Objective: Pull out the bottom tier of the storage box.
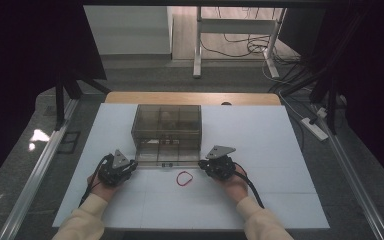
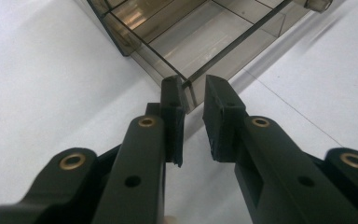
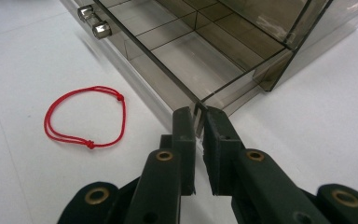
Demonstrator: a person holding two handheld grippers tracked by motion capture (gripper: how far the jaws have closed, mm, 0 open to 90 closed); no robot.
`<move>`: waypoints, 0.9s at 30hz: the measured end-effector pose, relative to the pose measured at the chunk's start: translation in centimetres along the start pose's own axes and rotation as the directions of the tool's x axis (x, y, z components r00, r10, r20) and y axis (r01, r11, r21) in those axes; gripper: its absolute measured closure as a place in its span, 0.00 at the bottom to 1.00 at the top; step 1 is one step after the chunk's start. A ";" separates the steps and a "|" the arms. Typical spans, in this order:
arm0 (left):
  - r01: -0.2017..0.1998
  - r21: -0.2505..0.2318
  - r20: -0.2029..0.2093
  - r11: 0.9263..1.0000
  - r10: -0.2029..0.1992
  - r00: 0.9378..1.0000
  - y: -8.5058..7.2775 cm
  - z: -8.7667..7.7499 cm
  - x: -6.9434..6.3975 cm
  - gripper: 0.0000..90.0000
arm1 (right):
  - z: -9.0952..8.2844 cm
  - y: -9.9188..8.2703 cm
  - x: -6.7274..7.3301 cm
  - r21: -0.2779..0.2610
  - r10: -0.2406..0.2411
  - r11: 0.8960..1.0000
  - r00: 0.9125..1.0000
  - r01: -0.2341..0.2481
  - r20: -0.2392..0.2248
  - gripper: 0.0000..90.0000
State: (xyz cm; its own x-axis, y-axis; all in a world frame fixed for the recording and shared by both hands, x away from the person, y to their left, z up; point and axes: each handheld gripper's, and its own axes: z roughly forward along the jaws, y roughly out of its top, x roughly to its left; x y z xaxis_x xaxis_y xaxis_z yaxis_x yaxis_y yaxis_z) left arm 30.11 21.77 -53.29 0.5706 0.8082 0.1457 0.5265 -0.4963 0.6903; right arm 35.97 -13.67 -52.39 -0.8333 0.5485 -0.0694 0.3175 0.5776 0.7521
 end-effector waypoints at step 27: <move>0.003 0.022 0.011 1.000 -0.003 1.000 -0.2 0.3 0.0 0.83 | 0.3 -0.4 0.2 0.008 -0.013 1.000 1.000 0.013 -0.011 0.92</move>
State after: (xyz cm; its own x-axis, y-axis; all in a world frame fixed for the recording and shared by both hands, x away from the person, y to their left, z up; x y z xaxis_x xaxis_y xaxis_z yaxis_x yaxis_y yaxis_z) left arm 30.23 21.76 -53.65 0.5758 0.8063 0.1357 0.5423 -0.5008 0.6747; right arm 35.78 -13.61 -52.91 -0.8424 0.5340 -0.0720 0.3102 0.5900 0.7455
